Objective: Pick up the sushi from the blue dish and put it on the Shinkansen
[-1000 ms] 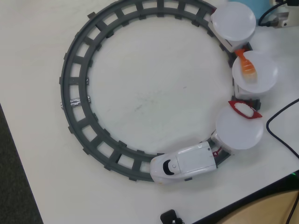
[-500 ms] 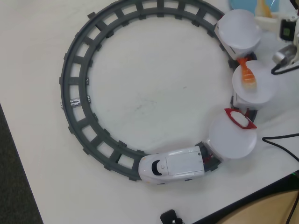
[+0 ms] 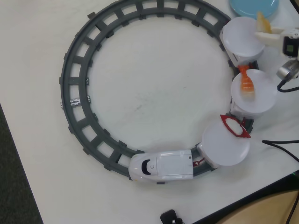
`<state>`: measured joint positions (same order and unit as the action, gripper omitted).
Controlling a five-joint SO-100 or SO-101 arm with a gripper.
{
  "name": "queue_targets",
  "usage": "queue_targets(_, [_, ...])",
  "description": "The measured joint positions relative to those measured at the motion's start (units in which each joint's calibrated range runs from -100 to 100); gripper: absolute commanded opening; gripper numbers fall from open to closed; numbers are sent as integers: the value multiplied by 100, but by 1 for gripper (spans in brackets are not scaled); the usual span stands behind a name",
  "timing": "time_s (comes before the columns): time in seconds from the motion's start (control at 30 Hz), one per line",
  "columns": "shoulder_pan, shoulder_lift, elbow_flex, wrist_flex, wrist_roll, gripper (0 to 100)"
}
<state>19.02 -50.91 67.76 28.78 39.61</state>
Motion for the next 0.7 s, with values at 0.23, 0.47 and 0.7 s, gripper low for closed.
queue_targets(0.23, [-473, 295, 0, 0, 0, 2])
queue_targets(0.47, [-874, 674, 0, 0, 0, 2])
queue_targets(0.7, [-843, 1246, -234, 0, 16, 2])
